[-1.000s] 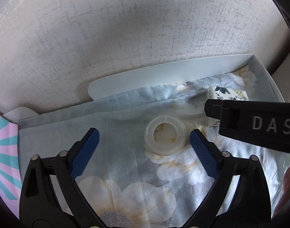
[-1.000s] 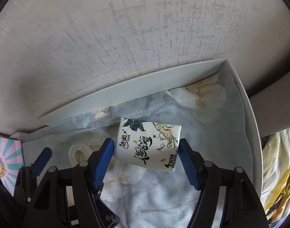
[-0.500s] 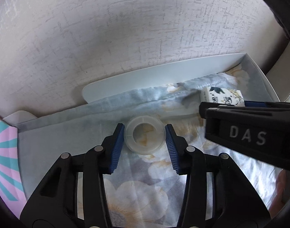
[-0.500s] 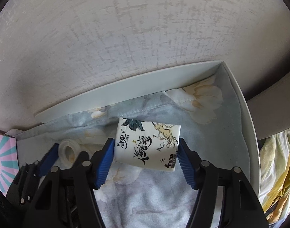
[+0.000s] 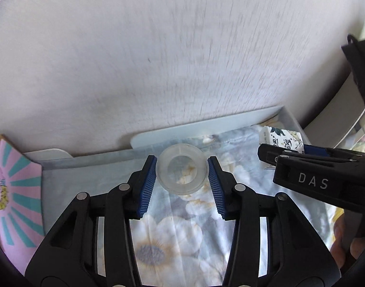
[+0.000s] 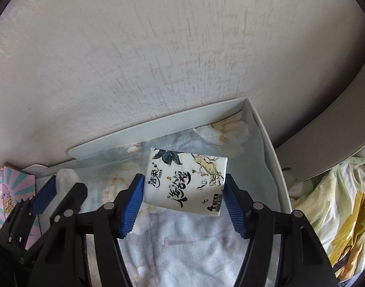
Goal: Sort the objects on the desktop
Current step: 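Carry the tissue pack and tape roll into the cardboard box and release both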
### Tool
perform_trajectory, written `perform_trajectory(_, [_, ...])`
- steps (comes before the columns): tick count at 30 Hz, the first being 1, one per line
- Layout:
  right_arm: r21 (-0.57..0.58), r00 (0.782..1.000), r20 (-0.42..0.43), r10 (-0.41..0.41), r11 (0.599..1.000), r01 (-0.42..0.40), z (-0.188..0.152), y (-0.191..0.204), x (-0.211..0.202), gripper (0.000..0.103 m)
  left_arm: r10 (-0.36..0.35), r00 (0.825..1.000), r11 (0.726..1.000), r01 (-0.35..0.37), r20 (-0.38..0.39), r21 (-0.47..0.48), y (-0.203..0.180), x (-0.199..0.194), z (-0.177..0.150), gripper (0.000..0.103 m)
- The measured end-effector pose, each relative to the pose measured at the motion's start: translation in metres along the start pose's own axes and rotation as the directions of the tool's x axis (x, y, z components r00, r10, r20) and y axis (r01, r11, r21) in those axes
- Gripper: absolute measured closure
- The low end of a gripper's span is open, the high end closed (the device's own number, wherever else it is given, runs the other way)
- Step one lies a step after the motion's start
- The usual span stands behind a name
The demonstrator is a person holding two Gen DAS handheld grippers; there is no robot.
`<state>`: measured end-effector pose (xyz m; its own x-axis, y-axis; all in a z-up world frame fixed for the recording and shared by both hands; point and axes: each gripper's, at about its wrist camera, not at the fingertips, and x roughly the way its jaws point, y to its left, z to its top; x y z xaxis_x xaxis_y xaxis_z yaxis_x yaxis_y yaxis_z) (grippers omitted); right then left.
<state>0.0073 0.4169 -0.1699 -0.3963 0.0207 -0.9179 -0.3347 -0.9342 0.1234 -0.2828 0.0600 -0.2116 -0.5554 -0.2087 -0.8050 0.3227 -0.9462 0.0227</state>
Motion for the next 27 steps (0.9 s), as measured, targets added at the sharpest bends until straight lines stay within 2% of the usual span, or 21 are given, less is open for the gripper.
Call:
perform_trajectory(4, [0.009,1.000,0.018,0.021,1.000,-0.021,-0.004,-0.002,-0.023,0.043,-0.018,1.000,1.000,0.018,0.024,-0.015,0.007,-0.030,0.002,0.063])
perform_trajectory(9, [-0.021,0.998,0.038,0.048,0.999,-0.047,0.043,0.057,-0.036,0.043,-0.011,0.999,0.999,0.013,0.044,-0.049,0.034,-0.075,0.011,0.063])
perform_trajectory(13, [-0.079,0.994,0.064,0.093,0.993,-0.088,0.046,0.090,-0.056,0.043,0.022,0.995,0.998,-0.015,0.099,-0.062,0.062,-0.125,0.006,0.063])
perform_trajectory(16, [-0.131,0.987,0.074,0.145,0.982,-0.134,0.045,0.121,-0.077,0.043,0.075,0.992,0.996,-0.069,0.102,-0.062,0.080,-0.152,0.002,0.063])
perform_trajectory(22, [-0.317,0.966,0.083,0.245,0.926,-0.208,0.035,0.208,-0.100,0.043,0.140,0.989,0.973,-0.128,0.048,-0.192,0.153,-0.208,-0.019,0.063])
perform_trajectory(24, [-0.372,0.959,0.073,0.275,0.899,-0.230,0.027,0.237,-0.104,0.043,0.185,0.982,0.960,-0.173,0.036,-0.219,0.172,-0.214,-0.032,0.063])
perform_trajectory(27, [-0.443,0.944,0.045,0.327,0.853,-0.274,0.018,0.284,-0.101,0.043,0.260,0.966,0.944,-0.255,-0.004,-0.209,0.200,-0.223,-0.054,0.063])
